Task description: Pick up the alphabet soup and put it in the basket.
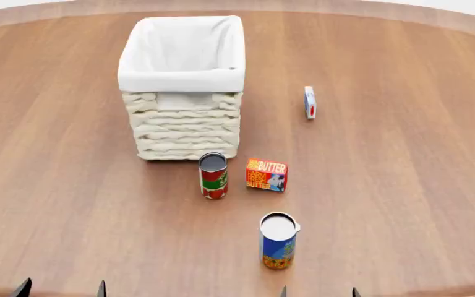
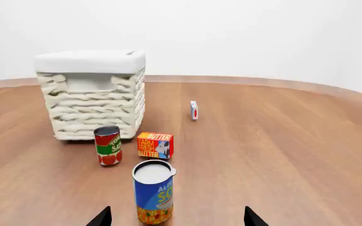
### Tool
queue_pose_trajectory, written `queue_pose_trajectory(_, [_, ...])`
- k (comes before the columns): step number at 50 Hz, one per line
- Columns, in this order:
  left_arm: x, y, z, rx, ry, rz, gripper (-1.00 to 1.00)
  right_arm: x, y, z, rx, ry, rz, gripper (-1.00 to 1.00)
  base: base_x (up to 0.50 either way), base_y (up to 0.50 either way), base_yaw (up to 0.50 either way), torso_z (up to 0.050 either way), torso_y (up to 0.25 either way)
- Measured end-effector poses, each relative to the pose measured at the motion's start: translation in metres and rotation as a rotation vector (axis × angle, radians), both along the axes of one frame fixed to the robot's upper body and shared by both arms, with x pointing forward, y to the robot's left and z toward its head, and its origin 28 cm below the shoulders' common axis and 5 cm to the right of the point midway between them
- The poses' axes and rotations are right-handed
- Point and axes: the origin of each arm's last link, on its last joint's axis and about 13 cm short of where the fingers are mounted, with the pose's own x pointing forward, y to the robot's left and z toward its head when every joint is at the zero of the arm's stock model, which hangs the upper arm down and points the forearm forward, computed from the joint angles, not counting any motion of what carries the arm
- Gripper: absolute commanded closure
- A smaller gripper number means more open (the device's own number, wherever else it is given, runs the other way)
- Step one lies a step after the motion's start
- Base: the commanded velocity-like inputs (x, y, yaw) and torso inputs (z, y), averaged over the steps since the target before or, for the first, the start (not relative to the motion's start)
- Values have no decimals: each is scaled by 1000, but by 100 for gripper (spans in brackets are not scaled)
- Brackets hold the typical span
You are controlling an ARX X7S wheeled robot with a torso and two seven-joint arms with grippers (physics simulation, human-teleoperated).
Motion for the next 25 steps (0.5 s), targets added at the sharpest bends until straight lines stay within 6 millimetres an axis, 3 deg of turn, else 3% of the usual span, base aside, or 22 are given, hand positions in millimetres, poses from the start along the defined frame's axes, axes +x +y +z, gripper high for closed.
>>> queue_pose_trajectory(3, [1,-2,0,-7,-5,-9,-100,0,-1,-1,5,-3,1,-100,0,0,0,0,0])
queue_pose_trajectory(9, [-2,1,14,3,-35,11,-100,-1,1,17,-4,-51,4,-100,0,0,0,0,0])
queue_pose_trajectory(25, [-31,7,83,24,-237,74,-100,-18,6,85,-20,-238,10,-100,0,0,0,0,0])
